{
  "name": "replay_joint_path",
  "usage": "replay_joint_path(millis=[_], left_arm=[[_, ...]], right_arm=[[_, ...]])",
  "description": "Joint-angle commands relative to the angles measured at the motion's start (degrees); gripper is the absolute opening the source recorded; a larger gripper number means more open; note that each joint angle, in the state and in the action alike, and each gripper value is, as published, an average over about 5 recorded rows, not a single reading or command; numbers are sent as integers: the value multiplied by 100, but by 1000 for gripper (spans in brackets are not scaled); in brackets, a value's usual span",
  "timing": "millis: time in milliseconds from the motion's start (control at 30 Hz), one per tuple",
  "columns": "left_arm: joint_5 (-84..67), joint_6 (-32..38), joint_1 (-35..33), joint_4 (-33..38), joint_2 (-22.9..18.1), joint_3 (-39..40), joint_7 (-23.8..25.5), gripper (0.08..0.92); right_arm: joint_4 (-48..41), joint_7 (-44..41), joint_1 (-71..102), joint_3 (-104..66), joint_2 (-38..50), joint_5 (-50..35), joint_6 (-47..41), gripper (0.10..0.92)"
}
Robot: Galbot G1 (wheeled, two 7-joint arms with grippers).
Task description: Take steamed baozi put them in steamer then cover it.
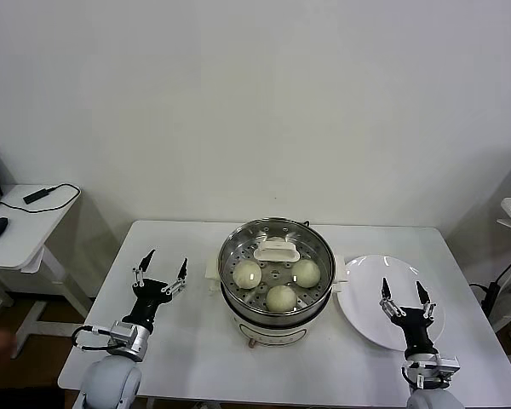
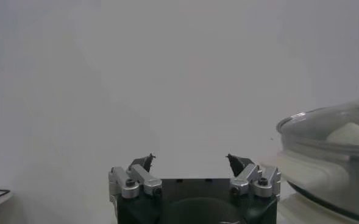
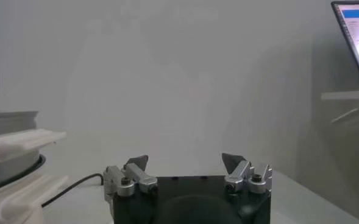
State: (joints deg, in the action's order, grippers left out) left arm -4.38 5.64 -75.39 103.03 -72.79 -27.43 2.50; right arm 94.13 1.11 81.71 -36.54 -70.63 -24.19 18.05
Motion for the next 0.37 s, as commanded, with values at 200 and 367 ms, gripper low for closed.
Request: replay_joint_path(millis=[200,367], left_arm=[[2,32,-6,0,-3,10,7,823],[6,42,-17,1,-2,10,8,823]], right_arm=[[28,-36,35,-30,-7,33,19,823],[36,-40,46,-31,-7,46,20,823]])
